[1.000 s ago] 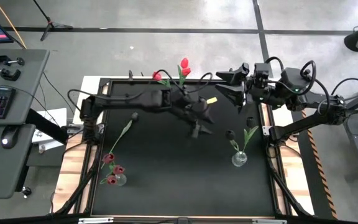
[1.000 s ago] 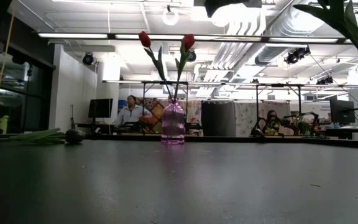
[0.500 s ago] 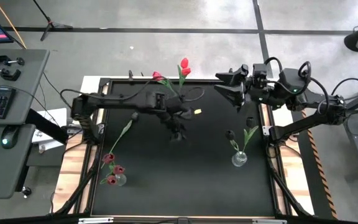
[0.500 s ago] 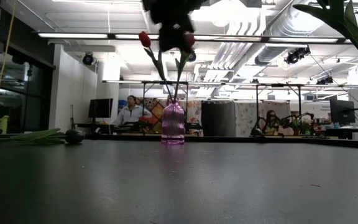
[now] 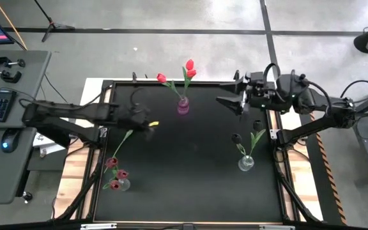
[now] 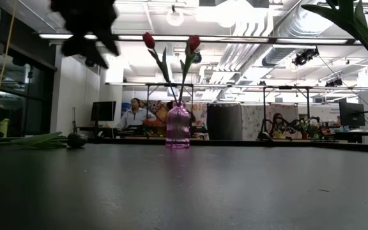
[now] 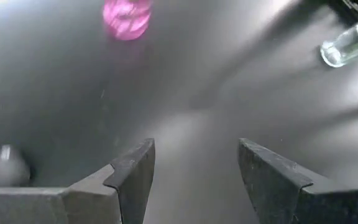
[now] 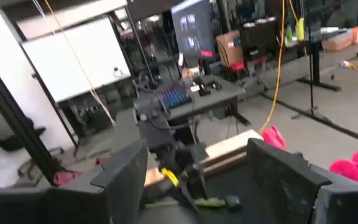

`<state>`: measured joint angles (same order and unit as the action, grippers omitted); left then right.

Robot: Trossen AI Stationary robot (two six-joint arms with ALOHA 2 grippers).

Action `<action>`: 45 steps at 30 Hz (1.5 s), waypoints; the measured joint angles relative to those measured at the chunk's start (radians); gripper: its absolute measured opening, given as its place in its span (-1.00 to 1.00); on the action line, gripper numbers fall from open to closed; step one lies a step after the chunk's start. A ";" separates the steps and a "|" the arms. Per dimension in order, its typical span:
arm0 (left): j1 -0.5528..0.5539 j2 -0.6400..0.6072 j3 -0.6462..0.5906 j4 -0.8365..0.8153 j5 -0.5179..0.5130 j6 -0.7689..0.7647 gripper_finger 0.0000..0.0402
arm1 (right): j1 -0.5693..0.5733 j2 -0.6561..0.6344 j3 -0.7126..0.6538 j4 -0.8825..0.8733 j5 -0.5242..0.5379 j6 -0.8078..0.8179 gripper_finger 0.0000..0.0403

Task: Sort flowers into vase by color
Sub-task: Put the black tulip into the right transparent vase

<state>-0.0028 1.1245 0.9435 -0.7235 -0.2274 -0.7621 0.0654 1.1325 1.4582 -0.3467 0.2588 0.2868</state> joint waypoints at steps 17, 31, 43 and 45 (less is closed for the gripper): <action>0.094 -0.086 -0.337 -0.294 0.026 -0.100 0.07 | 0.000 0.090 0.000 -0.016 0.273 0.106 0.31; 0.115 -0.077 -0.408 -0.250 0.062 -0.100 0.07 | -0.039 0.108 0.000 -0.015 0.313 0.103 0.31; 0.128 0.127 -0.408 -0.198 0.075 -0.122 0.07 | -0.046 0.083 0.000 -0.020 0.283 0.050 0.31; 0.128 0.153 -0.403 -0.194 0.083 -0.123 0.07 | -0.046 0.083 0.000 -0.026 0.283 0.044 0.31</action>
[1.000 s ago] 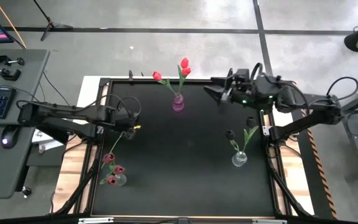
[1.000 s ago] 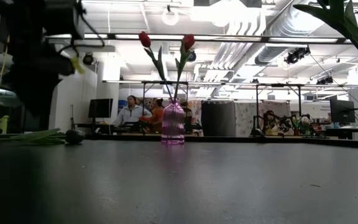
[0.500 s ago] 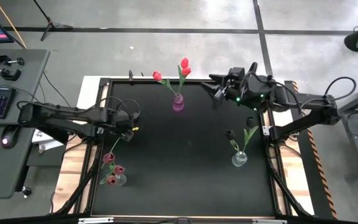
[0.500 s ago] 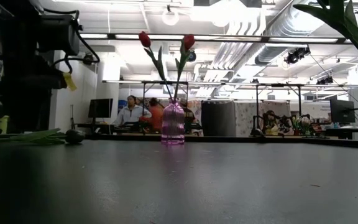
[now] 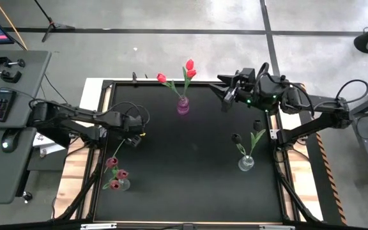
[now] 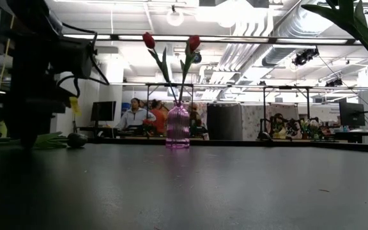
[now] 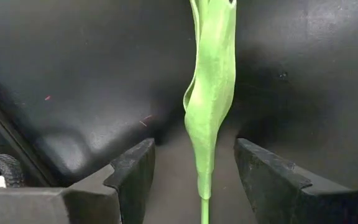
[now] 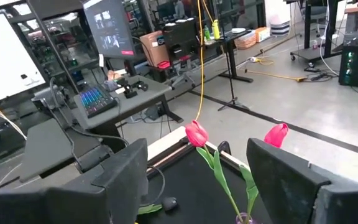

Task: Sort flowers into vase by color
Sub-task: Put the black tulip into the right transparent vase

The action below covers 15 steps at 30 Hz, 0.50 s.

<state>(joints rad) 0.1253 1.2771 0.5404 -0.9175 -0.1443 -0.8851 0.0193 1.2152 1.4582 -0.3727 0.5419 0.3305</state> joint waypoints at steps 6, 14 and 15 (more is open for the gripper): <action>0.000 0.019 0.010 0.006 0.026 -0.002 -0.08 | 0.000 0.000 0.000 -0.007 0.004 -0.023 0.31; 0.000 0.018 0.069 0.034 0.037 0.042 -0.92 | 0.000 0.000 0.000 -0.012 0.004 -0.026 0.31; 0.000 0.018 0.082 0.041 0.036 0.042 -0.94 | 0.000 0.000 0.000 -0.013 0.004 -0.031 0.31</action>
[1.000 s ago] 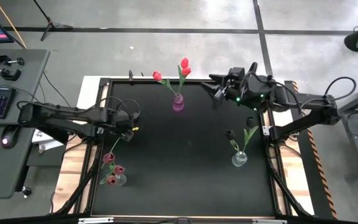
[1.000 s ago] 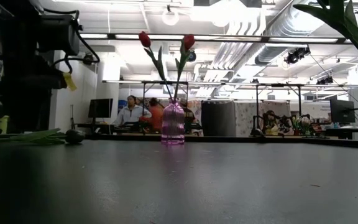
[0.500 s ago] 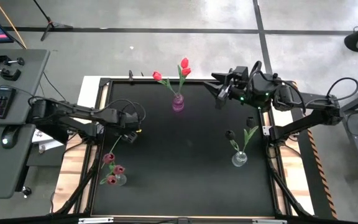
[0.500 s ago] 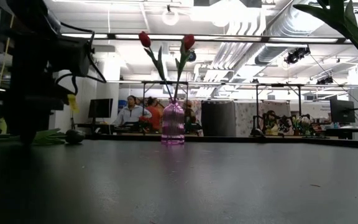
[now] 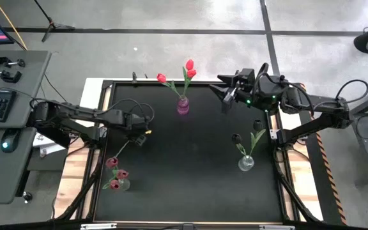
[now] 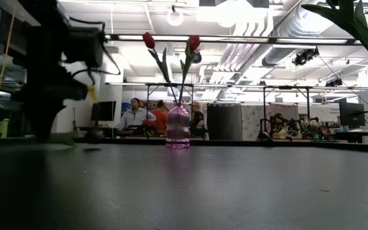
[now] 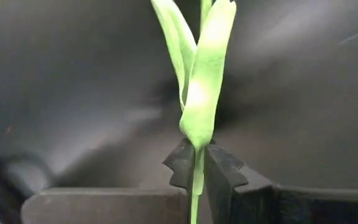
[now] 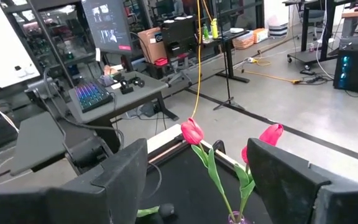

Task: Sort flowers into vase by color
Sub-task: Put the black tulip into the right transparent vase

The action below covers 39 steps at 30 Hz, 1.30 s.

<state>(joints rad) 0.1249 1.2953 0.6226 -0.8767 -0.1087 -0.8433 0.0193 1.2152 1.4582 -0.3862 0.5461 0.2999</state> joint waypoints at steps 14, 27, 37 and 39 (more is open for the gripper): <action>-0.096 -0.032 0.248 0.279 0.007 0.464 -0.99 | 0.000 0.000 0.000 -0.001 0.000 -0.052 0.31; -0.169 0.100 0.253 1.285 -0.122 0.689 -1.00 | 0.044 -0.119 0.000 0.097 -0.023 -0.169 0.31; -0.182 0.307 0.459 1.616 -0.074 0.863 -1.00 | 0.049 -0.185 0.000 0.104 -0.023 -0.188 0.31; -0.182 0.351 0.525 1.622 -0.051 0.903 -1.00 | 0.049 -0.187 0.000 0.098 -0.023 -0.188 0.31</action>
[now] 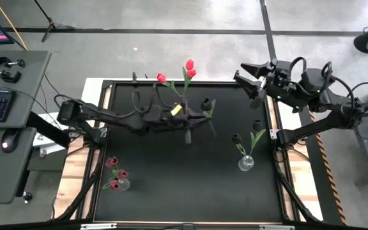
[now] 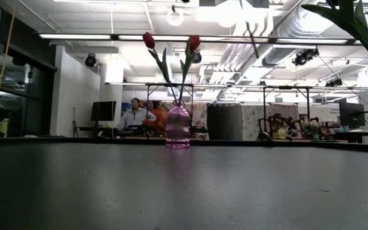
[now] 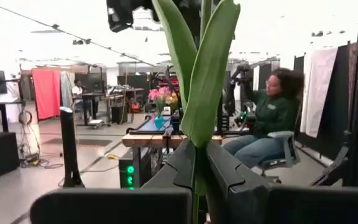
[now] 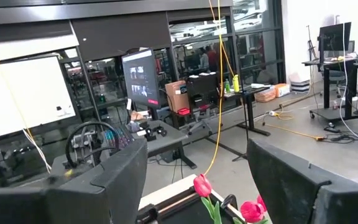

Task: Sort flowers into vase by color
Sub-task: Put the black tulip into the right transparent vase

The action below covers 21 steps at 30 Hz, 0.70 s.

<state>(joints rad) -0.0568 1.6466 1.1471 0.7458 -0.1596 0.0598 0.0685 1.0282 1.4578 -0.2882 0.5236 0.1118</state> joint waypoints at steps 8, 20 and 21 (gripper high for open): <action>0.041 0.195 0.215 0.015 0.037 0.025 -1.00 | 0.000 0.000 0.000 -0.007 0.000 0.010 0.31; 0.057 0.307 0.410 0.016 0.206 -0.033 -1.00 | 0.000 0.001 0.000 -0.031 0.000 0.022 0.31; 0.057 0.308 0.411 0.015 0.212 -0.038 -1.00 | 0.000 0.001 0.000 -0.031 0.000 0.022 0.31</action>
<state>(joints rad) 0.0006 1.9544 1.5578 0.7605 0.0527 0.0220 0.0685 1.0290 1.4578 -0.3191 0.5238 0.1336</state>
